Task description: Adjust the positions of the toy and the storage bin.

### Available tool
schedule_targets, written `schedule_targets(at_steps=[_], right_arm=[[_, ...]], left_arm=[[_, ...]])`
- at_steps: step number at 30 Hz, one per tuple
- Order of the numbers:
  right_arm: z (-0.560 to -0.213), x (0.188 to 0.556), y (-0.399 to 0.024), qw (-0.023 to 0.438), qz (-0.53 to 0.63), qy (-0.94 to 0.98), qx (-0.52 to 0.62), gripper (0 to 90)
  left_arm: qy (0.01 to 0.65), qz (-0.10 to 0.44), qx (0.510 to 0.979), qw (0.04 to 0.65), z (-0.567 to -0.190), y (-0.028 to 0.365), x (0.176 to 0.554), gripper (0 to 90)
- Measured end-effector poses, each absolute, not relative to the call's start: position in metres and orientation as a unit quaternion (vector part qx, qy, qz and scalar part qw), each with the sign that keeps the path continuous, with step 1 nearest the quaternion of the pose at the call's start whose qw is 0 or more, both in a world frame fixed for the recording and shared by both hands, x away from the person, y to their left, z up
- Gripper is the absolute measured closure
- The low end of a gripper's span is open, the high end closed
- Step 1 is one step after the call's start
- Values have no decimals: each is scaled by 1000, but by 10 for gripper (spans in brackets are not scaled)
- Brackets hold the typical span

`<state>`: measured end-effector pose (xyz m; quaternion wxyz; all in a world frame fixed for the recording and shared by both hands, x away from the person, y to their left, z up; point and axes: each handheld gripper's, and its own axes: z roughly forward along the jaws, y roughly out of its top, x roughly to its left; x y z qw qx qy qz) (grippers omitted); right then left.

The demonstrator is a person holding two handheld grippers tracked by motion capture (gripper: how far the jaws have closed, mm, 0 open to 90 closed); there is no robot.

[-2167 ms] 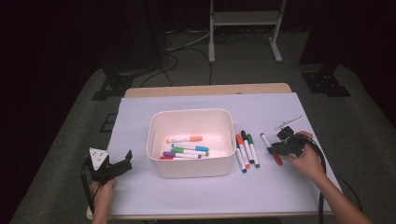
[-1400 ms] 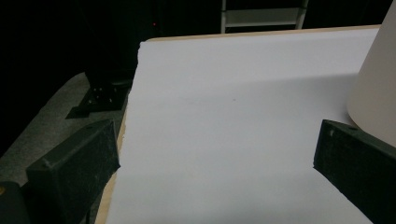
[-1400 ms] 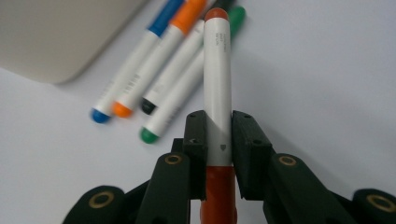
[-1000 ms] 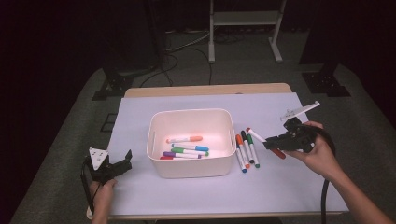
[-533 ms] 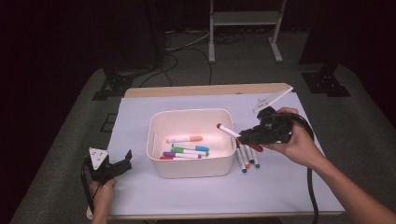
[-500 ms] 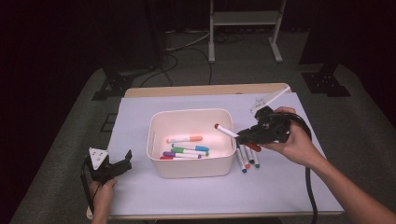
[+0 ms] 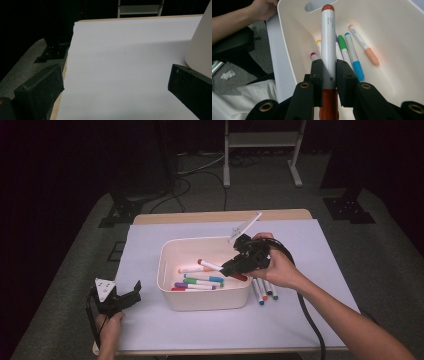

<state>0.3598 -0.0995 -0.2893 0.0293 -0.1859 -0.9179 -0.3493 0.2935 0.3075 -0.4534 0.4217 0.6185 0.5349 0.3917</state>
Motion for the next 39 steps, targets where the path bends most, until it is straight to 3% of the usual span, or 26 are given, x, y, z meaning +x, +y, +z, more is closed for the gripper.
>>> schedule_targets(at_steps=[16,39], right_arm=[[-328,375,-38,66,-309,-940,-131,756],[-346,378,-6,64,-267,-956,-102,745]], left_arm=[[537,389,617,424,-453,308,294,0],[538,388,616,425,-453,309,294,0]])
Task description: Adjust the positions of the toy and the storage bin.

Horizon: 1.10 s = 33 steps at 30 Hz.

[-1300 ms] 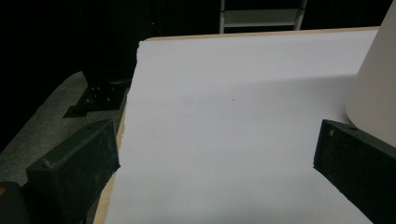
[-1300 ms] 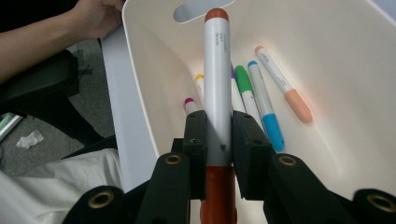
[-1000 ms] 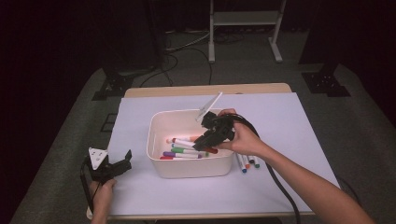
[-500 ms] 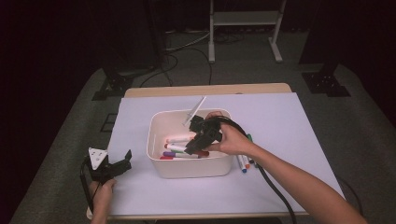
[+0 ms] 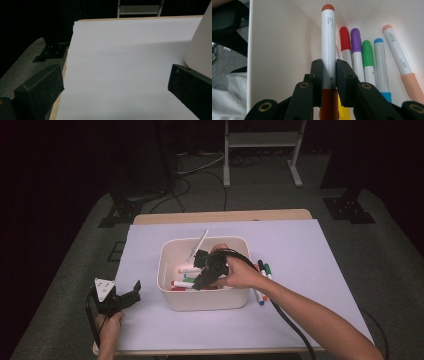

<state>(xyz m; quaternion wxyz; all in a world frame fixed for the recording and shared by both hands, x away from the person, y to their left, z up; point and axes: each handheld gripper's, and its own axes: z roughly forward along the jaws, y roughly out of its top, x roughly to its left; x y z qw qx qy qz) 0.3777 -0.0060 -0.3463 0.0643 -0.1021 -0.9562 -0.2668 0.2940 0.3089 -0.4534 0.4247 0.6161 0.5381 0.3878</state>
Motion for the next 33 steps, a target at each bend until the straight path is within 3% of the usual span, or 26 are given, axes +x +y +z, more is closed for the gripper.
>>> schedule_targets(at_steps=[14,23,33], right_arm=[[-323,372,-29,58,-294,-947,-113,642],[-294,368,-92,36,-337,-927,-162,575],[-295,361,-175,13,-367,-901,-232,555]], left_arm=[[539,387,616,424,-453,309,294,0],[537,389,618,423,-453,308,294,0],[536,391,621,418,-453,308,294,0]])
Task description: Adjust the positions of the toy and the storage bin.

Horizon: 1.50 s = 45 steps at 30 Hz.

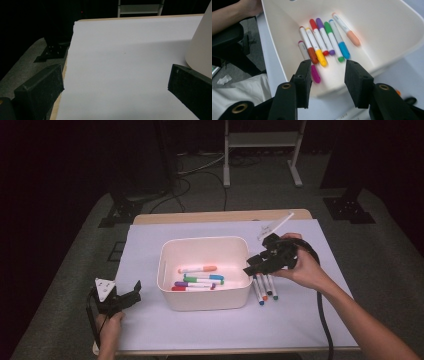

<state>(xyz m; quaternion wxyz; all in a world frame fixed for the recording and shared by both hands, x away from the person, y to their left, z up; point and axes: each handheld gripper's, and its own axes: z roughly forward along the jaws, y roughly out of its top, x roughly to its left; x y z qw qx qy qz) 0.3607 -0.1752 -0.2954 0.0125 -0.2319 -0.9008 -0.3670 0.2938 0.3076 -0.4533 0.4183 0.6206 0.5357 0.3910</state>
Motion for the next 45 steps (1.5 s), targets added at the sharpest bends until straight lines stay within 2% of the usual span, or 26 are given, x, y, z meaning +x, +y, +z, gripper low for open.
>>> schedule_targets(at_steps=[7,15,27,38,45], right_arm=[[-312,357,-212,0,-370,-891,-264,548],[-358,367,-234,-2,-343,-887,-308,542],[-406,381,-242,-27,-302,-883,-357,534],[-424,395,-240,-56,-291,-869,-395,560],[-431,397,-240,-53,-289,-866,-405,565]], left_arm=[[535,392,621,418,-453,307,294,0],[536,392,619,419,-453,307,294,0],[536,392,619,420,-453,308,294,0],[537,391,618,421,-454,308,294,0],[536,391,618,421,-454,308,294,0]])
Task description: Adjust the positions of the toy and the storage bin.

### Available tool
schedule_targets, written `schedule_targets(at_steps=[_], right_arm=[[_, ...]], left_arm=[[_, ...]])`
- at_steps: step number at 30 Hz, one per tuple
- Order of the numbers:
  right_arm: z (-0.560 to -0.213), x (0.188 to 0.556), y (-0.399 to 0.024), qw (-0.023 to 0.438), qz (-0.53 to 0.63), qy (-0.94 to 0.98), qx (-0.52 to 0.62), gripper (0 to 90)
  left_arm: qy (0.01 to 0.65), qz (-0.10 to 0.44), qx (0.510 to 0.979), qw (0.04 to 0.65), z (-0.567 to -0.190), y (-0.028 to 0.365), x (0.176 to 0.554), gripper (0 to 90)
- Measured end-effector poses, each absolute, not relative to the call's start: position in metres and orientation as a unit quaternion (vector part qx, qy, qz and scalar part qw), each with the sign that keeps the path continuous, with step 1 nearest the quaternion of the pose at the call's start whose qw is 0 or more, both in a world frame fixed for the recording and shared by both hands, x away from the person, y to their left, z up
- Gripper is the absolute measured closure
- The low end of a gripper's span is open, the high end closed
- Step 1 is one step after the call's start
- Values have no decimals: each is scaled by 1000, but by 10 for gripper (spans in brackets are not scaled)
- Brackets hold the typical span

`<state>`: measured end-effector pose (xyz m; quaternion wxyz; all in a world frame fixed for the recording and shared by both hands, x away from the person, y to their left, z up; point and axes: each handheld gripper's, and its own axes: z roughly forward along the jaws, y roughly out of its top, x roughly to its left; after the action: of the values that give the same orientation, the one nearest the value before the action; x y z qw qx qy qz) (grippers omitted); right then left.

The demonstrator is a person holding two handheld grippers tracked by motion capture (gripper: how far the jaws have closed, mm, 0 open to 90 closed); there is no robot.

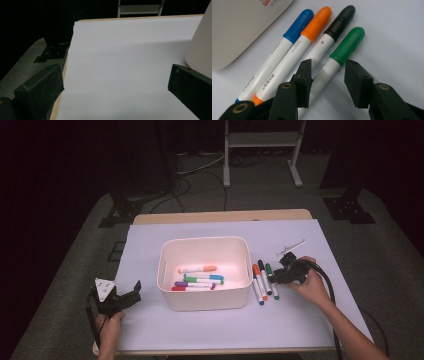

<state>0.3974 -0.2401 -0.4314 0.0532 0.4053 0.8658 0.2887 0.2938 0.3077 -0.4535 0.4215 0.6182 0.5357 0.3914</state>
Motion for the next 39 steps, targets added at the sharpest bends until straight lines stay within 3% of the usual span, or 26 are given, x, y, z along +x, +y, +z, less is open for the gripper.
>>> schedule_targets(at_steps=[8,18,28,39], right_arm=[[-433,391,-259,79,269,862,423,587],[-435,383,-286,108,248,850,451,741],[-426,378,-290,78,269,848,450,755],[-380,358,-281,68,312,849,421,758]], left_arm=[[536,392,619,421,-454,308,294,0],[535,393,620,419,-454,307,294,0],[536,392,619,419,-454,307,294,0],[535,393,620,418,-453,307,294,0]])
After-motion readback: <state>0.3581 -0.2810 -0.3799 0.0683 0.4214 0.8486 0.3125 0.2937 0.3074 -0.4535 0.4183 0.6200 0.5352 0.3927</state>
